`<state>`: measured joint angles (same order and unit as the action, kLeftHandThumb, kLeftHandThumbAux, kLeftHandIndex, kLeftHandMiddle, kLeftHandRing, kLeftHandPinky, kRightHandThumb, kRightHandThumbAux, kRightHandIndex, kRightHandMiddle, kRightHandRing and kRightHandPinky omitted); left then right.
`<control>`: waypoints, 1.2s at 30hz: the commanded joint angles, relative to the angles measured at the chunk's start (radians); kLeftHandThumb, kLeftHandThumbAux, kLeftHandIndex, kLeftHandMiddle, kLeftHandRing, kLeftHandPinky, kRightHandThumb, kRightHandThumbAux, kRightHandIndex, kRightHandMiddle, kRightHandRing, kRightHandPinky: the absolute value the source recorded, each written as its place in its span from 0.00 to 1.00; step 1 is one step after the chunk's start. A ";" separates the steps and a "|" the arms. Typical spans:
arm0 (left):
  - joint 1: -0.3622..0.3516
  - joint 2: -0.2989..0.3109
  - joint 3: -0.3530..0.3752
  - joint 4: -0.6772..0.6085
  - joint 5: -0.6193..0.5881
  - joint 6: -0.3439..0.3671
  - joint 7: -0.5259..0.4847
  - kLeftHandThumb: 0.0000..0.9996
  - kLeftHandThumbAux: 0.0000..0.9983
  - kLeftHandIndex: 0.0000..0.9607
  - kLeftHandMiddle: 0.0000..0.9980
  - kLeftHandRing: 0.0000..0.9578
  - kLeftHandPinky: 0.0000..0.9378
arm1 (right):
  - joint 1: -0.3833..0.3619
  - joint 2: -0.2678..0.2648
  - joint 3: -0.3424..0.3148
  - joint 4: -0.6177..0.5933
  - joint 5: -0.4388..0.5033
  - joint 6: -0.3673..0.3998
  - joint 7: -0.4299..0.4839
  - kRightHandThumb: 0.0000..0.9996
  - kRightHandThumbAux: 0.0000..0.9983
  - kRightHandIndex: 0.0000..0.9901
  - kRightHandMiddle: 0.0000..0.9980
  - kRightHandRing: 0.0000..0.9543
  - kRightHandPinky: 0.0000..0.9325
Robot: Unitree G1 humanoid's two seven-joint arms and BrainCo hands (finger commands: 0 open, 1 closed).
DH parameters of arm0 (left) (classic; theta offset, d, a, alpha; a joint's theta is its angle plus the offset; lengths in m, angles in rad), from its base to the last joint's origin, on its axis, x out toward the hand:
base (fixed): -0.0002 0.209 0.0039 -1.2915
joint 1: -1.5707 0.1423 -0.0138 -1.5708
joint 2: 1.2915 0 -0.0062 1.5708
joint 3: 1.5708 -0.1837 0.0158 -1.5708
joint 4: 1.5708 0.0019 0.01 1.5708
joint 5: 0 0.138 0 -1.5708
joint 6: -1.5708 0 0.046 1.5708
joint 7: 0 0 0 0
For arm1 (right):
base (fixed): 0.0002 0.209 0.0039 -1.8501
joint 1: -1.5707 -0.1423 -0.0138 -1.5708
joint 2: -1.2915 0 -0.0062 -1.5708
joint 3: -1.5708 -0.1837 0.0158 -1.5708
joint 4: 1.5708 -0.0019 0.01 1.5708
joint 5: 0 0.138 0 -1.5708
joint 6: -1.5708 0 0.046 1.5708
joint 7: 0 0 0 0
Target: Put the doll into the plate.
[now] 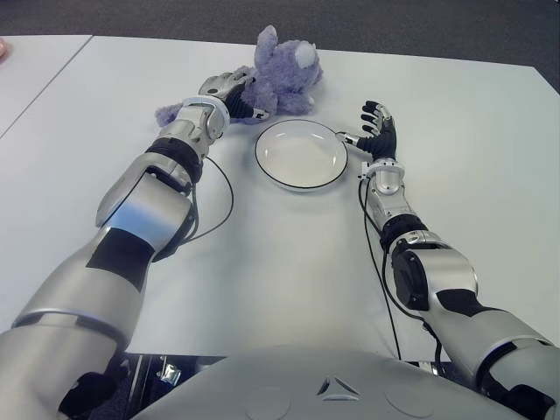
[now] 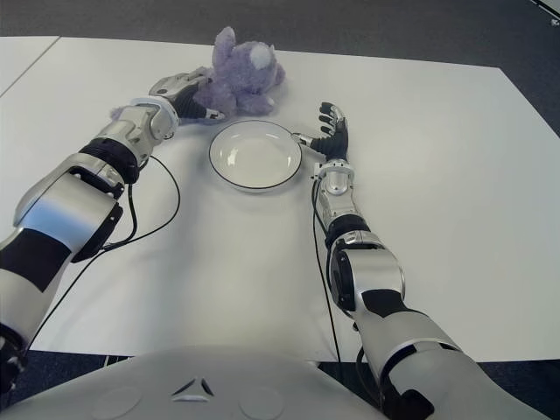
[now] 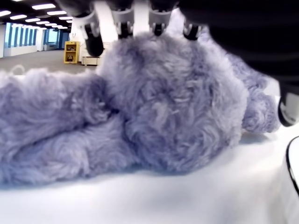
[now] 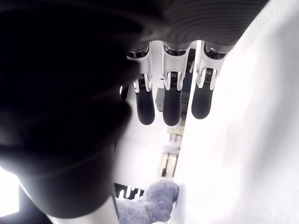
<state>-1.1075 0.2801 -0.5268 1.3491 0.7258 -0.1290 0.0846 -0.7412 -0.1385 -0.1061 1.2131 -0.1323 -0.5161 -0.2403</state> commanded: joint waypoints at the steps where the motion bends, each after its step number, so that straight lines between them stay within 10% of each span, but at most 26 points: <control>1: 0.154 -0.019 -0.022 0.059 0.021 0.053 -0.077 0.10 0.32 0.00 0.00 0.00 0.00 | 0.265 0.044 -0.011 0.147 -0.001 0.081 0.029 0.00 0.99 0.19 0.22 0.22 0.26; 20: 0.172 0.006 -0.038 0.058 0.042 0.062 0.016 0.10 0.38 0.00 0.00 0.00 0.00 | 0.258 0.039 -0.049 0.148 0.014 0.085 0.061 0.00 1.00 0.19 0.23 0.23 0.26; 36: 0.221 -0.016 -0.251 0.077 0.238 0.162 0.072 0.00 0.47 0.00 0.00 0.00 0.00 | 0.265 0.021 -0.069 0.147 0.021 0.081 0.074 0.02 1.00 0.20 0.25 0.25 0.27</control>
<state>-1.0607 0.2825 -0.6756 1.3427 0.8560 -0.0216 0.2227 -0.7347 -0.1428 -0.1545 1.2131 -0.1240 -0.5237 -0.1878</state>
